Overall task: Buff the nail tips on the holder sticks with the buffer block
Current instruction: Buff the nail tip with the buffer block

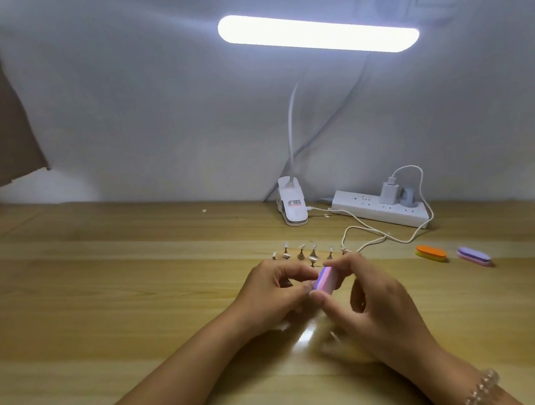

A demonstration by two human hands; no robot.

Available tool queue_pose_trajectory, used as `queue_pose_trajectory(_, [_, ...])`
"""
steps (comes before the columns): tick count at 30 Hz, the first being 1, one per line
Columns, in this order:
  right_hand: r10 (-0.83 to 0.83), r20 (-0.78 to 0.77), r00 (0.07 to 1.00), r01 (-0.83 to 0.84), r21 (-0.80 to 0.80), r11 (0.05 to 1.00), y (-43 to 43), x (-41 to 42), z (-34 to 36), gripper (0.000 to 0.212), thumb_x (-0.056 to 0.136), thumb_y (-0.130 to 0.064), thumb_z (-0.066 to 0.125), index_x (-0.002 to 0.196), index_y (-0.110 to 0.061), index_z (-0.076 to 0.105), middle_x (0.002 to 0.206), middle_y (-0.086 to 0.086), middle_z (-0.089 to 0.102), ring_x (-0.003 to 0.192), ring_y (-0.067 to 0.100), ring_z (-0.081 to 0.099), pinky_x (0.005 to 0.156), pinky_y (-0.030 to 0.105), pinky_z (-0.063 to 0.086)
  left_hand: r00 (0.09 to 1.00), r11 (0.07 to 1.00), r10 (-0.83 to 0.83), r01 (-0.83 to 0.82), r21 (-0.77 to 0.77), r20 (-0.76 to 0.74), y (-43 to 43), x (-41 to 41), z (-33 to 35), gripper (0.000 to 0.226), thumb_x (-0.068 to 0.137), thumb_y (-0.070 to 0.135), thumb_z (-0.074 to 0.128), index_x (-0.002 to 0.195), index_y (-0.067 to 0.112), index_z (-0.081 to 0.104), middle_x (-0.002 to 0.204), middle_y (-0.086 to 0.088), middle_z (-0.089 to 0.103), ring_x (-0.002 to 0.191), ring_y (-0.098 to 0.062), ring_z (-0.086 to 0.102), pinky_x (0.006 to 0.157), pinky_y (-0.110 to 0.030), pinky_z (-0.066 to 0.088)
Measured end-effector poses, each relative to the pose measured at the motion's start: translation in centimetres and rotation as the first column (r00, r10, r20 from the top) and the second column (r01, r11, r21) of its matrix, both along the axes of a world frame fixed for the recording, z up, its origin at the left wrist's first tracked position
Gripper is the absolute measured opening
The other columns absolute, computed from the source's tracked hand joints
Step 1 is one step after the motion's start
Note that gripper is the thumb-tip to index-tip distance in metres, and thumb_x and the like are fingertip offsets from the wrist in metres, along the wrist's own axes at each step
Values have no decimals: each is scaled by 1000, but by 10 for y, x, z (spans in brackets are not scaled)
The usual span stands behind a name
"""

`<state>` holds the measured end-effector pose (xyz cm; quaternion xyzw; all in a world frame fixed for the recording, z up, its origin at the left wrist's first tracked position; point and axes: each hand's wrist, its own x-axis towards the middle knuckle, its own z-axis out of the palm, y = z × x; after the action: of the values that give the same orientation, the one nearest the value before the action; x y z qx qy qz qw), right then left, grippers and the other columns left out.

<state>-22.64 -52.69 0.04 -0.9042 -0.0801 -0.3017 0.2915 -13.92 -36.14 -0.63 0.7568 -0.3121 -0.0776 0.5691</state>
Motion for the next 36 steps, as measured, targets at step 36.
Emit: queue_pose_trajectory(36, [-22, 23, 999, 22, -5, 1000, -2, 3, -3, 34, 76, -58, 67, 96, -32, 59, 84, -19, 58, 62, 4, 51, 52, 20, 37, 998, 999, 49, -50, 20, 33, 0, 4, -4, 15, 90, 8, 69, 101, 12, 79, 77, 7, 73, 50, -4, 52, 53, -18, 43])
